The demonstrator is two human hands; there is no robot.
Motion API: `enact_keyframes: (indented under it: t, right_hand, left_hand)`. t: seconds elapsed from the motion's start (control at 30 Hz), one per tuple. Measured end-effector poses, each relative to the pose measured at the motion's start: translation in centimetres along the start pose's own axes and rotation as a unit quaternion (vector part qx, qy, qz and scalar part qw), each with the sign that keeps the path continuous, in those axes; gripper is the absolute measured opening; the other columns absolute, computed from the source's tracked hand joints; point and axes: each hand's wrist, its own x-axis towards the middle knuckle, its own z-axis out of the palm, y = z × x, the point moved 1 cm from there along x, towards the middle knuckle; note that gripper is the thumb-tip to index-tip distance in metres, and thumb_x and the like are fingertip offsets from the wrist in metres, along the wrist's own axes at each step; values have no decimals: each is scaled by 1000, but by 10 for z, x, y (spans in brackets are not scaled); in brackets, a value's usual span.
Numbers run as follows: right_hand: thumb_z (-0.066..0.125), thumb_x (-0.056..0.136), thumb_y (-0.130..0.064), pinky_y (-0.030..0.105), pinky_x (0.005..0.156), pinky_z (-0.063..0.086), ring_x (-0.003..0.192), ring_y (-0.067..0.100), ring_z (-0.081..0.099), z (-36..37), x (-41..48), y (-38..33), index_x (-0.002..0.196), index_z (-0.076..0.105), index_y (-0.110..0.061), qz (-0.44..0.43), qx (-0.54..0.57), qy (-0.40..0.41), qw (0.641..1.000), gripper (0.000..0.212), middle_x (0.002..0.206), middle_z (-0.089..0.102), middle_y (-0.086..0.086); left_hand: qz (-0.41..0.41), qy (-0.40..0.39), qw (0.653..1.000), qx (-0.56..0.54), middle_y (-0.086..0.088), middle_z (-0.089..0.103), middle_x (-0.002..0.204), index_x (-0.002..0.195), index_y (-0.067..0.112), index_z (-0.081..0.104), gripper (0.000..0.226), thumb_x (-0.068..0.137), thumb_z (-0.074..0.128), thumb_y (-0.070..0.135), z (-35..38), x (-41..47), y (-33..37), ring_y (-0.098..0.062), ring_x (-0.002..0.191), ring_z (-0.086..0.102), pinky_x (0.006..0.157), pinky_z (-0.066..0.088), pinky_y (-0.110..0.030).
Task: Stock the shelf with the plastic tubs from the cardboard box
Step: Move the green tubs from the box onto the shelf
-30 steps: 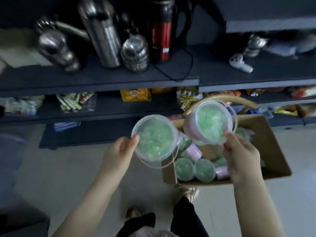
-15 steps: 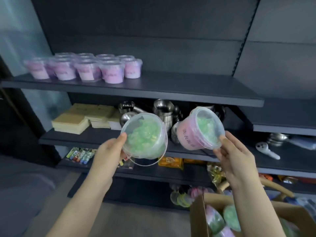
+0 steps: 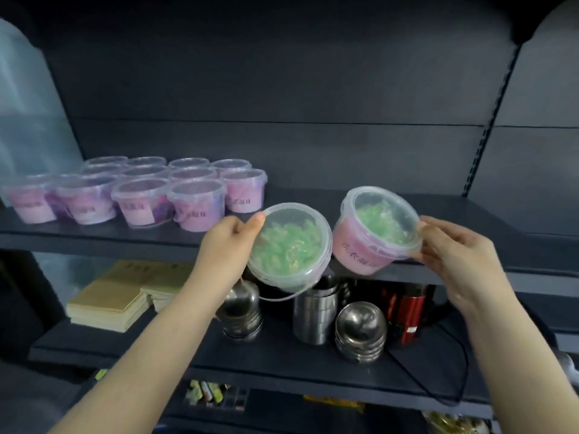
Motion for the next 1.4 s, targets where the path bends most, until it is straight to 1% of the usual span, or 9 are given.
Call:
enact_keyframes:
  t: [0.27,0.33,0.43,0.53,0.67,0.83,0.93,1.13,1.4]
  right_hand:
    - [67,87,-13,15,52,53,67,14,66,36,82,3,93,72,1,0,-103,-10,995,15,85,71,13]
    - [68,88,-21,20,63,57,67,12,69,40,92,1,97,72,-2,-13,-156,-24,987,21,90,72,11]
    - [65,83,-47,32,96,47,105,9,60,37,91,-2,115,69,-27,-129,-350,-50,927,37,115,63,-8]
    - [60,75,-61,23,99,35,114,-5,49,41,75,-9,110,68,-44,-227,-407,-154,871,40,120,57,-21]
    - [63,73,-59,19,101,34,119,-4,50,46,80,-10,109,70,-41,-208,-429,-178,861,41,126,59,-20]
    - [56,87,-51,40,112,30,134,18,36,63,117,-9,119,63,-37,-178,-530,-169,811,36,131,58,-11]
    - [50,89,-48,41,108,29,134,24,26,79,144,-10,125,56,-40,-123,-590,-181,777,37,129,56,3]
    - [42,92,-37,35,92,30,130,26,29,99,194,-1,120,54,-26,-68,-565,-197,798,33,124,56,8]
    - [49,92,-17,23,101,31,124,28,48,132,235,34,117,65,-10,-165,-445,-115,873,30,129,59,12]
  left_hand:
    - [16,-111,991,73,9,65,83,84,21,68,26,84,65,47,43,122,11,-10,87,61,68,43,-24]
    - [40,-123,987,97,13,64,84,90,21,68,23,88,61,43,46,134,17,-11,91,62,69,42,-20]
    - [148,-137,972,119,18,66,99,97,28,69,29,89,53,51,41,124,24,-2,97,58,83,45,-18]
    - [278,-187,917,218,21,61,114,105,38,64,55,78,35,76,35,94,27,-3,108,52,98,39,-29]
    - [371,-172,798,443,17,54,127,120,35,47,80,66,24,89,40,89,26,-12,113,51,97,34,-34]
    - [373,-194,812,404,2,57,118,110,23,52,49,84,45,65,60,136,23,-19,109,45,82,28,-30]
    - [353,-218,812,410,0,51,126,116,24,51,38,91,48,52,81,163,16,-21,114,41,88,30,-33]
    - [327,-177,822,431,0,46,133,134,27,49,44,94,48,44,118,200,7,-26,117,39,100,35,-39]
    - [252,-116,852,443,-11,39,144,140,9,35,47,97,43,25,157,232,-2,-30,131,34,106,35,-37]
